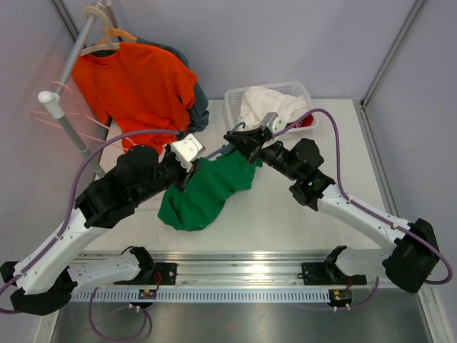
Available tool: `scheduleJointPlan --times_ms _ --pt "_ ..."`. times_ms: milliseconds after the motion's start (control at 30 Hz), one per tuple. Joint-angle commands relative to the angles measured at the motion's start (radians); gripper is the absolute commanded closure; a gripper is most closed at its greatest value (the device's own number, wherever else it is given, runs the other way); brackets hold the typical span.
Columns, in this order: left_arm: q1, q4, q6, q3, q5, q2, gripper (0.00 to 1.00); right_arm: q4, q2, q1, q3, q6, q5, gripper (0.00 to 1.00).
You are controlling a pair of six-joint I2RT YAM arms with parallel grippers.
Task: Remove the t-shirt from the hanger
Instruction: Remove the tshirt from the hanger
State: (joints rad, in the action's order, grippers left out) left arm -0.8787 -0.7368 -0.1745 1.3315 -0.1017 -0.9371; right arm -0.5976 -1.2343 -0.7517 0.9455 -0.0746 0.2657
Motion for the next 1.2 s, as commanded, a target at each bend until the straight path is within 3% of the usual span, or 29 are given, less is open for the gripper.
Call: scheduleJointPlan --times_ms 0,200,600,900,1067,1167 --pt "0.006 0.149 0.012 -0.014 -0.081 0.073 1.0 -0.022 -0.001 0.003 0.052 -0.039 -0.068 1.0" --pt "0.007 0.168 0.029 -0.02 -0.121 0.072 1.0 -0.027 -0.002 0.003 0.05 -0.037 -0.054 1.0" --pt "0.007 0.457 0.055 -0.201 -0.187 0.224 1.0 0.015 -0.028 0.002 0.076 -0.059 0.01 1.0" --pt "0.007 0.585 0.041 -0.261 -0.167 0.209 1.0 0.067 -0.071 0.003 0.122 -0.07 0.078 1.0" --pt "0.007 0.536 0.038 -0.227 -0.158 0.169 1.0 0.047 -0.062 0.003 0.111 -0.045 0.012 1.0" --pt "0.007 0.45 0.021 -0.183 -0.133 0.153 1.0 0.042 -0.051 0.003 0.119 -0.005 -0.174 1.0"
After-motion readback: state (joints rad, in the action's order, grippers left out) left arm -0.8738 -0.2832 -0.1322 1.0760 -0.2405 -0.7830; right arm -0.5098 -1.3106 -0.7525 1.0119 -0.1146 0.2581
